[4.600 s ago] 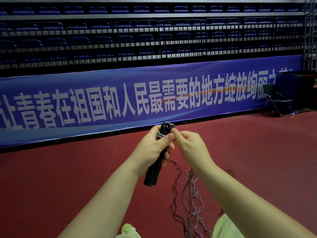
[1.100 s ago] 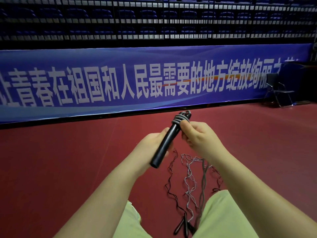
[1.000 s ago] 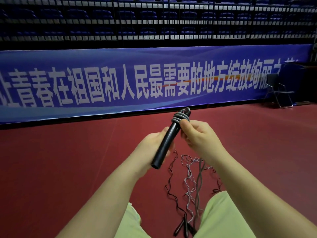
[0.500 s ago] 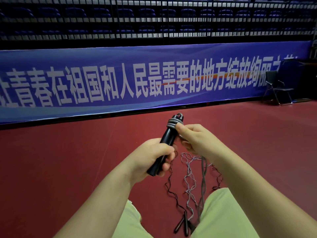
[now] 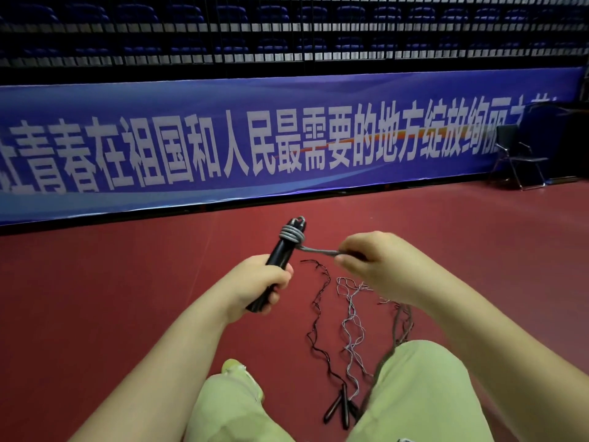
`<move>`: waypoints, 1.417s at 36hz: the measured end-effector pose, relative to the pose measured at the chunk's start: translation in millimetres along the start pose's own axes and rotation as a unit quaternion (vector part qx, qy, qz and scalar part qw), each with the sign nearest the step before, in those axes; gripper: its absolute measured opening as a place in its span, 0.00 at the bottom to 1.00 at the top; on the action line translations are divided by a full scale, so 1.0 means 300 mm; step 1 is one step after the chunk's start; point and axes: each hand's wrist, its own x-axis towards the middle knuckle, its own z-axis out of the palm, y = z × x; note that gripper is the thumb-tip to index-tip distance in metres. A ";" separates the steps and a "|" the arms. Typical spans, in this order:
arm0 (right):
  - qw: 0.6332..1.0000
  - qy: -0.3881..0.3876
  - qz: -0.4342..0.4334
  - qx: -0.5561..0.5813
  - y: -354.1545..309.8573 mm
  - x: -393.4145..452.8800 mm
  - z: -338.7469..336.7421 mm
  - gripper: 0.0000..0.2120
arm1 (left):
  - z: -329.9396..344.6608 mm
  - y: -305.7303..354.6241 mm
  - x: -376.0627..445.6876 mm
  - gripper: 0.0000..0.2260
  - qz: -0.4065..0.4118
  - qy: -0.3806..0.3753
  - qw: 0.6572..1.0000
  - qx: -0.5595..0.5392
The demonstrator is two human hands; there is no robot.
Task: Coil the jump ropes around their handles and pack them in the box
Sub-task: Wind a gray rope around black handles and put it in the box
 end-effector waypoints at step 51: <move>0.939 0.058 0.127 0.314 0.013 0.036 0.222 0.22 | 0.093 0.025 0.017 0.05 0.066 0.057 0.943 0.322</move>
